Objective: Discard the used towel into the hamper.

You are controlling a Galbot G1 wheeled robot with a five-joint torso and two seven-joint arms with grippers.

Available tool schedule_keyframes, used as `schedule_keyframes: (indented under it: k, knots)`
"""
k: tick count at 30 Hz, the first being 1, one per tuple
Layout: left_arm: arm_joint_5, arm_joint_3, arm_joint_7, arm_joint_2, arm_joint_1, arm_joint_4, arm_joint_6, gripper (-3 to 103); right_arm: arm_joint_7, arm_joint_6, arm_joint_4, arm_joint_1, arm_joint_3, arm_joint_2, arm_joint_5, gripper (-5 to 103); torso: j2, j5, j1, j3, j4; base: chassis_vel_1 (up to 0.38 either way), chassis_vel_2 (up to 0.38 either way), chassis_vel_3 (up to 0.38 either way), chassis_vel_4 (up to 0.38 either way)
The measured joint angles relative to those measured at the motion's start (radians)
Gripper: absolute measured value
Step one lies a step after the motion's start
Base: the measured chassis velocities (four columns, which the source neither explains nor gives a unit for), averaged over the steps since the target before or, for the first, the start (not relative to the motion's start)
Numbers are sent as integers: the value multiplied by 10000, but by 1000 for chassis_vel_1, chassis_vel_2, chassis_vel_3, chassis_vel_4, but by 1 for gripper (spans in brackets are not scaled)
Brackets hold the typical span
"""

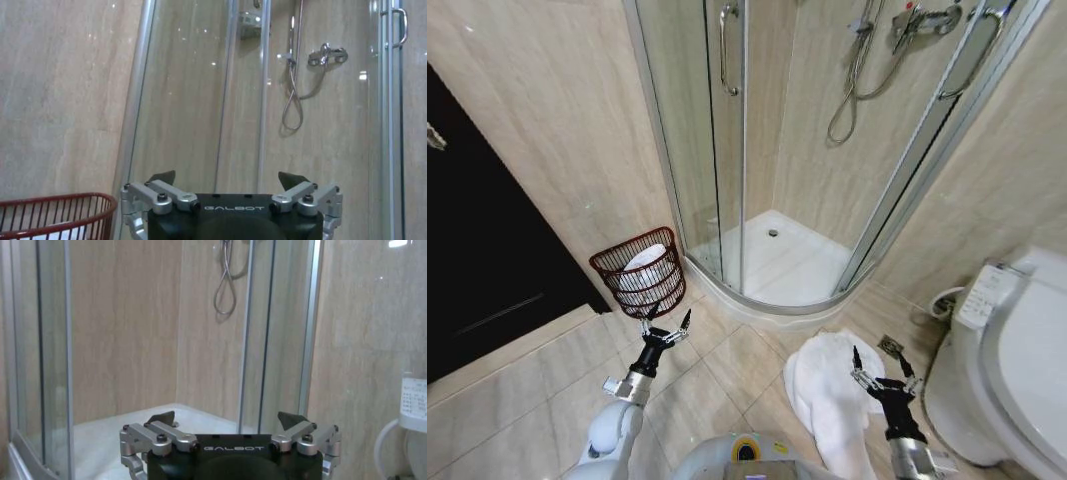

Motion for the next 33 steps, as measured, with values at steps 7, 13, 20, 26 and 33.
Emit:
schedule_keyframes:
  k: [7,13,20,26,33]
  knots:
    - [0,-41,0,-10,48,-50,0,100,3,-80,-92,83,5,-49,28,100,4,0,2,3,-1,-68,69,69,-54]
    - [-1,-48,1,-9,51,-53,0,100,2,-87,-105,96,6,-51,28,100,5,-1,4,5,-1,-56,67,66,-63]
    - [-5,-49,0,-9,55,-53,-1,100,3,-91,-105,97,9,-51,28,100,9,-2,7,5,-1,-48,41,44,-46]
    - [-9,-50,-1,-9,54,-52,-1,100,2,-91,-104,98,10,-51,27,100,9,0,11,7,-1,-47,42,39,-38]
    - [-10,-50,-2,-9,55,-53,-1,100,2,-91,-104,96,9,-51,27,100,12,-1,12,7,0,-8,4,3,-7]
